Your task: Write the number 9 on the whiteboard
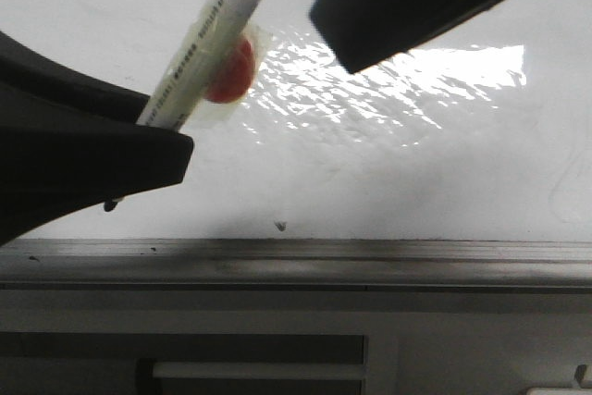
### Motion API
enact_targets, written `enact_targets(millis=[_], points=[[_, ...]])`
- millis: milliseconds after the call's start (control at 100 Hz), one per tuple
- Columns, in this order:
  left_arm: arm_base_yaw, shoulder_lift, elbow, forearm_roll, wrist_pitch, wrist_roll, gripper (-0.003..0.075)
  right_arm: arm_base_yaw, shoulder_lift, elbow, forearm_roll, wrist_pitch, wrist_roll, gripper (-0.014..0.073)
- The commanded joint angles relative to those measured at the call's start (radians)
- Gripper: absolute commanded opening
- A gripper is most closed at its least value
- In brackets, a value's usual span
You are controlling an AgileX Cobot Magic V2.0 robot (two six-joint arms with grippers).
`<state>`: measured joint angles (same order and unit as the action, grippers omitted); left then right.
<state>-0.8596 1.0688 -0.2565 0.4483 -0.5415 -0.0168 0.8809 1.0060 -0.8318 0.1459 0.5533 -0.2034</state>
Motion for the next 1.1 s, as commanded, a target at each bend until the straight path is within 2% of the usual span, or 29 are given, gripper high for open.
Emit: enact_targets(millis=[0,380,740,810,1000,1090], points=[[-0.007,-0.015,-0.026,0.042,-0.078,0.001,-0.0020,0.013,0.021,-0.054,0.010,-0.080,-0.015,0.0316],[-0.007,-0.015,-0.026,0.048,-0.055,0.001,-0.0020,0.022,0.095,-0.074,0.078,-0.141,-0.015,0.0315],[-0.007,-0.015,-0.026,0.048,-0.047,0.001,-0.0020,0.047,0.103,-0.074,0.078,-0.173,-0.015,0.0303],[-0.007,-0.015,-0.026,0.048,-0.047,0.001,-0.0020,0.045,0.103,-0.074,0.078,-0.177,-0.015,0.0248],[-0.007,-0.015,-0.026,0.048,-0.047,0.001,-0.0020,0.043,0.104,-0.074,0.078,-0.171,-0.015,0.0016],[-0.007,-0.015,-0.026,0.048,-0.047,0.001,-0.0018,0.043,0.104,-0.074,0.078,-0.169,-0.015,-0.0042]])
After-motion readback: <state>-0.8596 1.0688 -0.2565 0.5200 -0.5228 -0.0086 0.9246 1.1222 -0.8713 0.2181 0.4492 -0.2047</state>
